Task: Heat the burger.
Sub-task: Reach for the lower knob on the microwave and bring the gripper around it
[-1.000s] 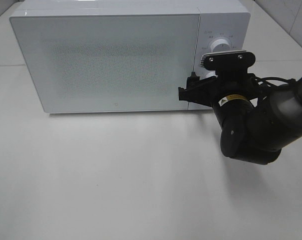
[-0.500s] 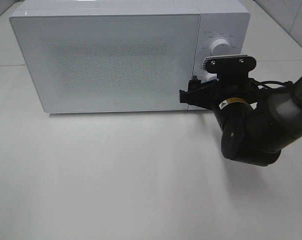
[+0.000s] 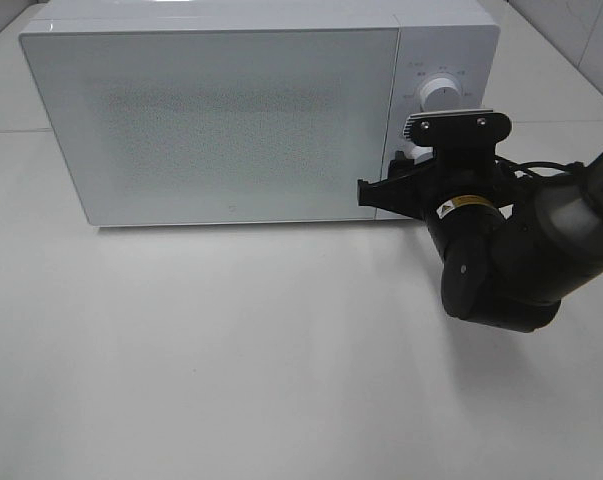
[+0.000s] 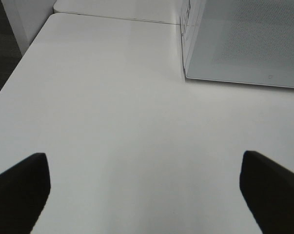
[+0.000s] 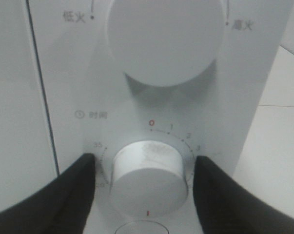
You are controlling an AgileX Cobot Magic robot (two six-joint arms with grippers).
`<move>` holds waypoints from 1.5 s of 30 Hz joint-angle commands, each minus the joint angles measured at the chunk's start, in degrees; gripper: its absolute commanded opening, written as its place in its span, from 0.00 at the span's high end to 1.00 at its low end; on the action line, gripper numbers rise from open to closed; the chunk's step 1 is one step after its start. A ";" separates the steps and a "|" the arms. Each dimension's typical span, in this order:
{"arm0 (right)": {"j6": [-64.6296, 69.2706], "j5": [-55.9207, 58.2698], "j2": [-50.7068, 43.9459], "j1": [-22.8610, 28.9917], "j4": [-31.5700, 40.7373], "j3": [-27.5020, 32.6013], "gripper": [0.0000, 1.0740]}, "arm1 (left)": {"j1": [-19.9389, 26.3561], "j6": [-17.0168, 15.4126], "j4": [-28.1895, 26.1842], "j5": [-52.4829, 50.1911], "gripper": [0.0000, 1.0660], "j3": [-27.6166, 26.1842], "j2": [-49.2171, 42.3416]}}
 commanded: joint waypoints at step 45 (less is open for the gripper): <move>103.30 -13.64 0.00 -0.57 -11.69 -0.92 0.94 | 0.17 0.06 -0.34 -0.74 0.08 0.17 -0.86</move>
